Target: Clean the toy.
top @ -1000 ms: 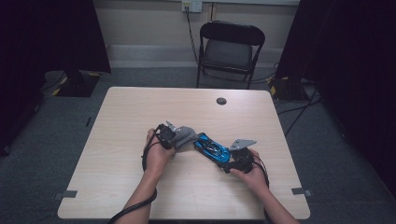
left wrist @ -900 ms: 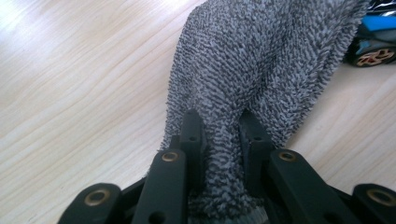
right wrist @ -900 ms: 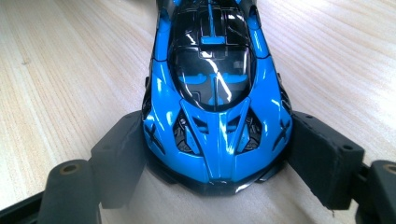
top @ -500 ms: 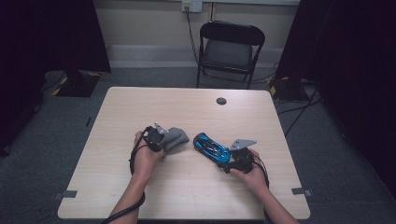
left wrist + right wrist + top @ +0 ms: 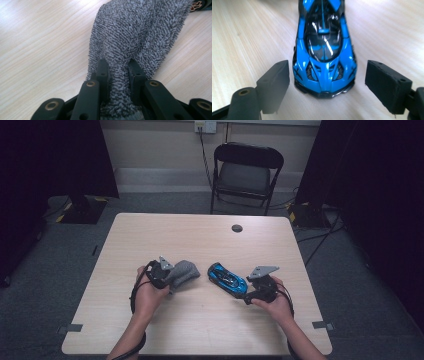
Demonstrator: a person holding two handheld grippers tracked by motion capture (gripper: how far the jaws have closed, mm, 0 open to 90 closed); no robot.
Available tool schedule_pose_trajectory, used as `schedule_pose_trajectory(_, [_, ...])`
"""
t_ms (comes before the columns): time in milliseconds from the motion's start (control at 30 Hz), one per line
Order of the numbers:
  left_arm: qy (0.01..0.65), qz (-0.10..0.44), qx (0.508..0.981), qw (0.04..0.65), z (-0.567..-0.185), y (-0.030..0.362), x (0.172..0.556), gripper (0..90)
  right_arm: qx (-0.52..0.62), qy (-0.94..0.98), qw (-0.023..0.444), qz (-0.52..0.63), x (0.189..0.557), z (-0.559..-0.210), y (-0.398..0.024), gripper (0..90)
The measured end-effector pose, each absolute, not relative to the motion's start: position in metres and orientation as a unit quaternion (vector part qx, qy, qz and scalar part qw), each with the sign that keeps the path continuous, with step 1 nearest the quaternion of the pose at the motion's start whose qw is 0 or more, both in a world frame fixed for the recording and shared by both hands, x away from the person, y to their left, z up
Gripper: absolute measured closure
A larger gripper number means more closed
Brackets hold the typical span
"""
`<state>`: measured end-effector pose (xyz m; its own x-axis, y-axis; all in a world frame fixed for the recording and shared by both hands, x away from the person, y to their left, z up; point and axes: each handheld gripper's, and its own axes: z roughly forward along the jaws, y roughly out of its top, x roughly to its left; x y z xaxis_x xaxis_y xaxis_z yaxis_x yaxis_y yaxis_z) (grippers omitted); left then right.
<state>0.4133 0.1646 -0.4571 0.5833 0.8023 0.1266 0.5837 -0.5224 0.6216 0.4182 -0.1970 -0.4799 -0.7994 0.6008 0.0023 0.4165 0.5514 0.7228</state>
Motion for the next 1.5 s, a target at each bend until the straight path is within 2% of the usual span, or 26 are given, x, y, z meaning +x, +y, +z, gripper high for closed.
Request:
schedule_pose_trajectory(233, [0.403,0.197,0.850,0.275,-0.456,0.161,0.410,75.0,0.306,0.855,0.112,0.404,0.428,-0.455,-0.197,24.5])
schedule_pose_trajectory(367, [0.397,0.192,0.854,0.276,-0.456,0.159,0.407,75.0,0.303,0.856,0.118,0.402,0.436,-0.451,-0.186,31.6])
schedule_pose_trajectory(467, [0.395,0.194,0.854,0.276,-0.457,0.159,0.405,75.0,0.306,0.854,0.106,0.406,0.444,-0.455,-0.177,37.8])
schedule_pose_trajectory(700, [0.392,0.196,0.856,0.274,-0.459,0.157,0.402,75.0,0.309,0.859,0.096,0.397,0.459,-0.470,-0.155,37.9])
schedule_pose_trajectory(800, [0.389,0.197,0.858,0.272,-0.459,0.155,0.402,75.0,0.300,0.873,0.113,0.369,0.461,-0.473,-0.147,38.9])
schedule_pose_trajectory(967, [0.381,0.188,0.863,0.274,-0.463,0.150,0.401,74.8,0.298,0.871,0.103,0.377,0.461,-0.474,-0.146,44.9])
schedule_pose_trajectory(1333, [0.350,0.174,0.881,0.266,-0.465,0.125,0.396,74.0,0.301,0.867,0.109,0.383,0.460,-0.476,-0.144,45.7])
schedule_pose_trajectory(1500, [0.348,0.179,0.877,0.279,-0.463,0.124,0.398,66.8,0.301,0.868,0.109,0.381,0.460,-0.475,-0.144,45.7])
